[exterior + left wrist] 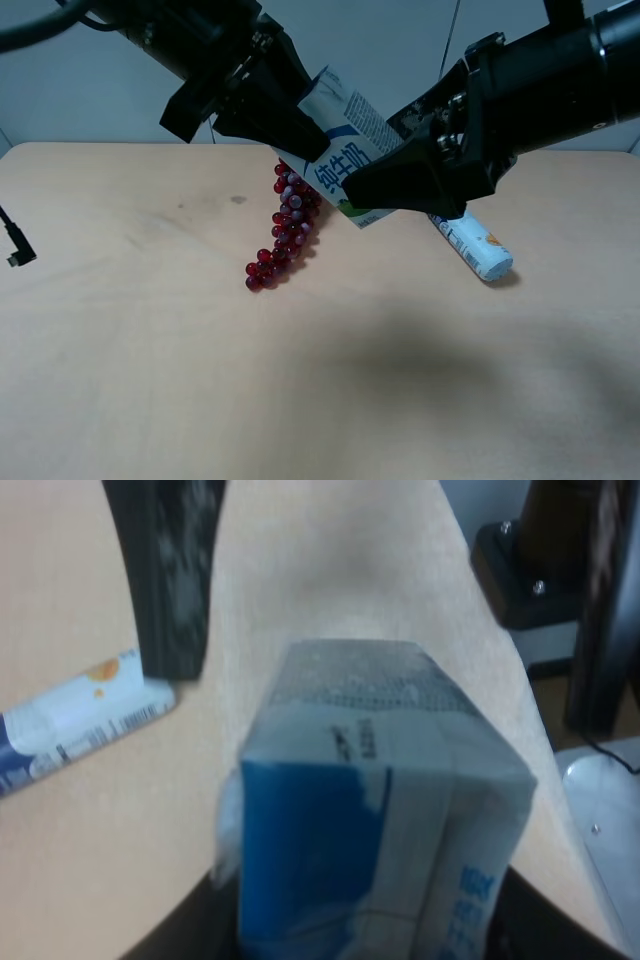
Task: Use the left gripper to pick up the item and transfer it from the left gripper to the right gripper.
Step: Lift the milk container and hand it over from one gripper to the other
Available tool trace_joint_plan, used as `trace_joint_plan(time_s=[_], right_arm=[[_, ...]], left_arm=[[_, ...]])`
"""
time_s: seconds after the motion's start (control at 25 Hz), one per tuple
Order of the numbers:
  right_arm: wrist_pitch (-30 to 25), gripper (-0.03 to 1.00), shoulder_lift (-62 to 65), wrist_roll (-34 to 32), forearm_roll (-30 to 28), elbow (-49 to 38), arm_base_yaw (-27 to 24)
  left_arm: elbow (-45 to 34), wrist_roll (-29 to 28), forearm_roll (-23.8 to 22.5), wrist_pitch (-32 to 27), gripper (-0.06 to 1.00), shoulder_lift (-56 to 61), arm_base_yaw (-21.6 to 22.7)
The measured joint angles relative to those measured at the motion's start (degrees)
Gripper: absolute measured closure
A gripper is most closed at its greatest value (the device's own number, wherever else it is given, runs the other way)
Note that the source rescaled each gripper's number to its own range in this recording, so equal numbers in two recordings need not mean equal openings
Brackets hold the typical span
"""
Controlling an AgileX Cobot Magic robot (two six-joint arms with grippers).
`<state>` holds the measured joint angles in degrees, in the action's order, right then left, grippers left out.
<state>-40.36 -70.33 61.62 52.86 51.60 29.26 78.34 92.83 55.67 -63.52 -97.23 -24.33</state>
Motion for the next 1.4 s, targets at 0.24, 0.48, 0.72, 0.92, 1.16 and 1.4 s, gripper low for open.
trace_joint_plan(time_s=[0.24, 0.48, 0.72, 0.92, 1.16, 1.4], right_arm=[[1.61, -0.03, -3.14, 0.0, -0.5, 0.0, 0.15], [1.75, -0.03, -3.94, 0.0, -0.75, 0.0, 0.15], [1.89, 0.48, -4.04, 0.0, -0.75, 0.0, 0.15], [1.94, 0.92, -4.04, 0.34, -0.8, 0.0, 0.15], [2.05, 0.92, -4.04, 0.41, -0.8, 0.0, 0.15], [2.98, 0.92, -4.04, 0.18, -1.02, 0.0, 0.15]], left_arm=[[0.0, 0.62, 2.68, 0.01, 0.94, 0.0, 0.0], [0.0, 0.62, 2.68, 0.11, 0.94, 0.0, 0.0], [0.0, 0.62, 2.68, 0.23, 0.94, 0.0, 0.0], [0.0, 0.62, 2.86, 0.78, 0.94, 0.0, 0.0], [0.0, 0.66, 2.86, 0.85, 0.94, 0.0, 0.0], [0.0, -3.04, 3.1, 3.72, 0.78, 0.0, 0.0]])
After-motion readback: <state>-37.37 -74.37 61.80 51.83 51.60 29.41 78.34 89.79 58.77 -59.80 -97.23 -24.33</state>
